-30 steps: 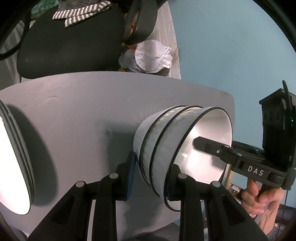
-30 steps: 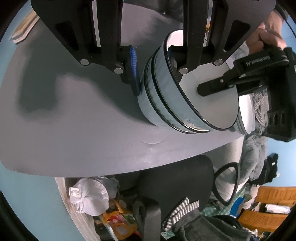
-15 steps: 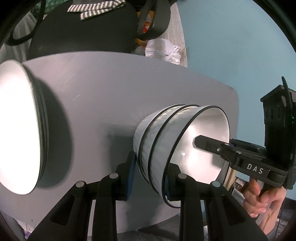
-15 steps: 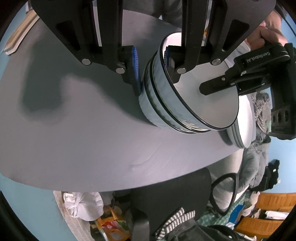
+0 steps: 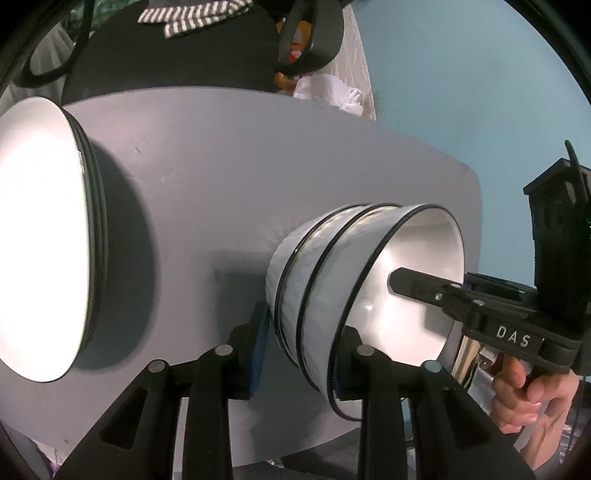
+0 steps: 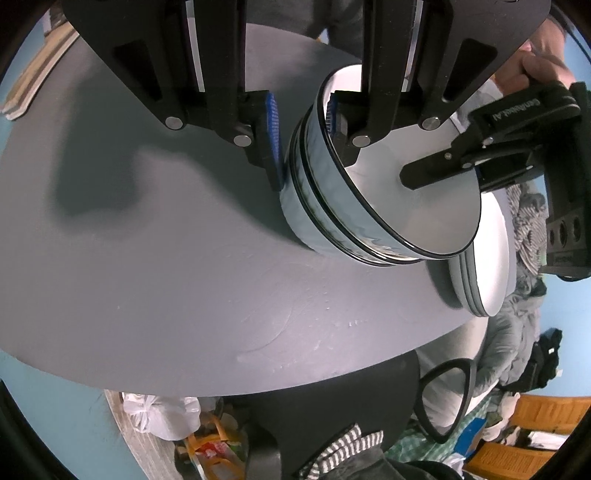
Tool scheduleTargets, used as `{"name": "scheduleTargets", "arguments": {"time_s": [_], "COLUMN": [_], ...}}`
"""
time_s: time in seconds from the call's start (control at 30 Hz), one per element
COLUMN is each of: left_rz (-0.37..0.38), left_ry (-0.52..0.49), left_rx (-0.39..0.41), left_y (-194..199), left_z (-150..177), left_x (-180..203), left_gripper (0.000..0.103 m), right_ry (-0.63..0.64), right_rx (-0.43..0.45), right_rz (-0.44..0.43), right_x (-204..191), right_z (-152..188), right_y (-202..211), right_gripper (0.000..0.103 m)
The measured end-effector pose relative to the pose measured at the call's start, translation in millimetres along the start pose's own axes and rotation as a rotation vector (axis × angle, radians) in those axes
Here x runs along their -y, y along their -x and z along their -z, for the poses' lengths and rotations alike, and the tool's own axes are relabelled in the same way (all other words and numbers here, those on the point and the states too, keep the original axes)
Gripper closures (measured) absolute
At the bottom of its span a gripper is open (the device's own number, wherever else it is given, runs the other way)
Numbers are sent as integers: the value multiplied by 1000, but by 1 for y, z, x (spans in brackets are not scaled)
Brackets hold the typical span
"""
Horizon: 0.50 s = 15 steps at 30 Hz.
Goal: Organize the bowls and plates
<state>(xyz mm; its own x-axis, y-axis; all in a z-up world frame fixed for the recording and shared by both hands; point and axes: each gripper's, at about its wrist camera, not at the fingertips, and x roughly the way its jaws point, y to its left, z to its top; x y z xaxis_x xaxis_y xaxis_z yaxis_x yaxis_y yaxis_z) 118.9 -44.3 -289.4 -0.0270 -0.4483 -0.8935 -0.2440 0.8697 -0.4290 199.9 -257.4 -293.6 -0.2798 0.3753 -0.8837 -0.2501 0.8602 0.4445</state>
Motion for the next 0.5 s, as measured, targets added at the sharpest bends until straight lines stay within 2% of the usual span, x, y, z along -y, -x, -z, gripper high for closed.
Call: {"name": "scheduleTargets", "arguments": {"time_s": [0.17,0.5], "left_rz": [3,8], "left_ry": [9,26], "left_rx": [7,21], "left_y": [-4,1], "left_z": [-5,6], "left_x": [1,-4], "left_gripper": [74,76], "right_ry": [-8,0], "right_rx": [3,11], "right_rz": [-1,19], "right_x": [-1,-9], "right_z": [3,8], "right_y": [-5,-3], "right_gripper": [83,84]}}
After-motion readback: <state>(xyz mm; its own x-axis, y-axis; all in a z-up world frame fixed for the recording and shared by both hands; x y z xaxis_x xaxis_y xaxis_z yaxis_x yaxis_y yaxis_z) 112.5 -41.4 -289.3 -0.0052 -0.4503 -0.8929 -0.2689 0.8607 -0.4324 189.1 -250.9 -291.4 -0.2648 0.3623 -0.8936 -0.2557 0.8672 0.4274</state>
